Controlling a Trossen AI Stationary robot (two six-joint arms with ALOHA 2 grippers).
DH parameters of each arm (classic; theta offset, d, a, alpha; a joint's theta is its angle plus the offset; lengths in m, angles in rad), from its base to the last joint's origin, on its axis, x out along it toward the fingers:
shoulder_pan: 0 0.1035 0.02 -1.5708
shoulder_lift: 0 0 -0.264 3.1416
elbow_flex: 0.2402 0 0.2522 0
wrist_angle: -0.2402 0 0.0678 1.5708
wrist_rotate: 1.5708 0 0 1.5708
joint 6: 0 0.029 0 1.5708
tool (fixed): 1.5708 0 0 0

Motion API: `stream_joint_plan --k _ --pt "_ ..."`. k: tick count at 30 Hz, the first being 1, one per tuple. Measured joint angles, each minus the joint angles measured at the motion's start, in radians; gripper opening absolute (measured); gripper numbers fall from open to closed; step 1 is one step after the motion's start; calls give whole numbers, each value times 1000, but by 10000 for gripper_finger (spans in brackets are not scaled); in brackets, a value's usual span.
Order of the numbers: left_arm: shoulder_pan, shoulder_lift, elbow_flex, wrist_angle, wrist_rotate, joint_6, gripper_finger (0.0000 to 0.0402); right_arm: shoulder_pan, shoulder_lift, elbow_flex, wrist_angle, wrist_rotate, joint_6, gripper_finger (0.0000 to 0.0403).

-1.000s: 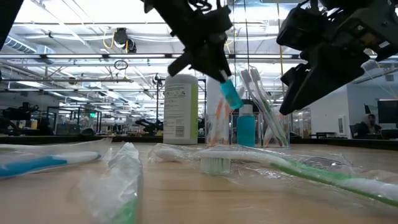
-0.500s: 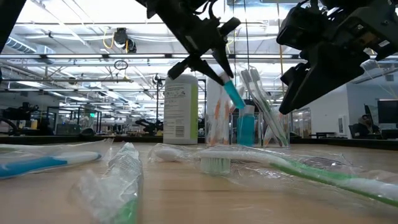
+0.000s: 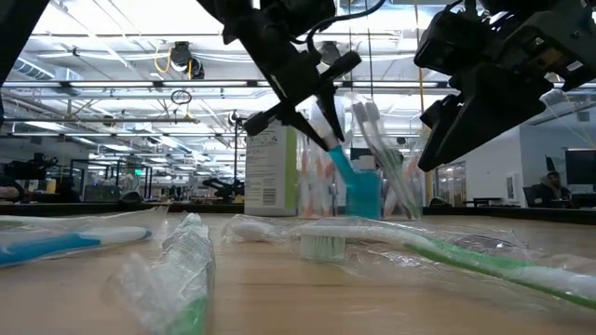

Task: Pick & Place toothbrushing station
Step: Put the blue mouthwash into the transparent organizer, then put the purple toothbrush into the transparent organizer

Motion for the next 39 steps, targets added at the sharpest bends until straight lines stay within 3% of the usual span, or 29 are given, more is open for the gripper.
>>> stream_joint_plan --k 5,13,22,27,32,39 --pt "-7 0 0 -12 -1 76 99 0 0 0 1 0 -1 169" --pt "-7 0 0 -16 32 -204 121 0 0 0 0 0 -2 169" --pt "-18 -1 0 41 32 -265 176 0 0 0 0 0 -1 169" --pt "-18 -1 0 130 -39 -327 178 0 0 0 0 0 0 169" --pt "-37 -11 0 117 -63 -458 164 0 0 0 0 0 5 169" --pt "-85 -130 0 1 -72 -869 144 -15 0 0 26 0 47 169"
